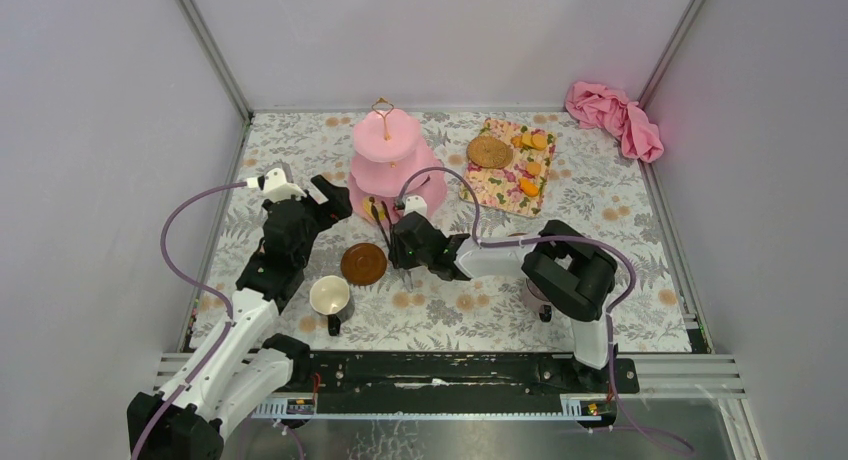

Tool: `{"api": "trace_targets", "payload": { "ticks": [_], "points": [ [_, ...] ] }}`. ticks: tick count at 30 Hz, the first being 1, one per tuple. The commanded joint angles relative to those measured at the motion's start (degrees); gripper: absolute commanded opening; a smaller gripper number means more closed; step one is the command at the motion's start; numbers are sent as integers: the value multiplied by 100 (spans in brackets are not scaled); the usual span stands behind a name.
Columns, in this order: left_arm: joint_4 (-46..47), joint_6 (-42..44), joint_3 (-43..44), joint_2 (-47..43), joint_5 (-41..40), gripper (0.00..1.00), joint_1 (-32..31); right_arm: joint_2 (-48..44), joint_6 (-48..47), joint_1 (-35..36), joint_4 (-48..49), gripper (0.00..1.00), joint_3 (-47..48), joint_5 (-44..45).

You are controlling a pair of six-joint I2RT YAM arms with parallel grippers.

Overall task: Serve the afternoon tea
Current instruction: Place the desert on the desert table.

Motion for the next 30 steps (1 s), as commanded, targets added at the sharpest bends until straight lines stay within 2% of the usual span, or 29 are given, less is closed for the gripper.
{"api": "trace_targets", "payload": {
  "ticks": [1, 30],
  "points": [
    [226, 85, 63, 18, -81, 100, -29, 119, 0, -88, 208, 0, 322, -10],
    [241, 76, 72, 10, -55, 100, -28, 503, -183, -83, -155, 0, 914, 234]
  ]
}}
